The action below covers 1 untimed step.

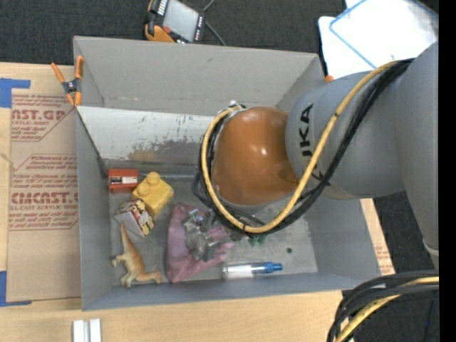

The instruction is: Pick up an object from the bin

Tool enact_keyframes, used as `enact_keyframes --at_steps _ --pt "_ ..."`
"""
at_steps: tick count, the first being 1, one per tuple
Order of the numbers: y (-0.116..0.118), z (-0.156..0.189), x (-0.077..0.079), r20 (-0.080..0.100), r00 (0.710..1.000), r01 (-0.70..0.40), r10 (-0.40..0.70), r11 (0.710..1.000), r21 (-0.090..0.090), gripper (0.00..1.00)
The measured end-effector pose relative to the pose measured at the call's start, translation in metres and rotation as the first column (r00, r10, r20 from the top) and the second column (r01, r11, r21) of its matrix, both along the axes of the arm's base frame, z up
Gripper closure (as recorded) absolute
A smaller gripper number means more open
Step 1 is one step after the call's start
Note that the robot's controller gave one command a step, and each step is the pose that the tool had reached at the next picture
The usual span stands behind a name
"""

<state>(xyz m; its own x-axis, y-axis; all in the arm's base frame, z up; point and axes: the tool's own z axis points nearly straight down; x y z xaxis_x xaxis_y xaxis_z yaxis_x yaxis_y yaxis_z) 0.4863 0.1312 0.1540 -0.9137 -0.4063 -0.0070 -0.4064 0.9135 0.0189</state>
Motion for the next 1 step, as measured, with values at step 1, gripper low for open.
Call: enact_keyframes --at_steps 1 --pt "0.0103 0.0519 0.0166 0.035 0.999 -0.026 0.025 1.0 0.007 1.0"
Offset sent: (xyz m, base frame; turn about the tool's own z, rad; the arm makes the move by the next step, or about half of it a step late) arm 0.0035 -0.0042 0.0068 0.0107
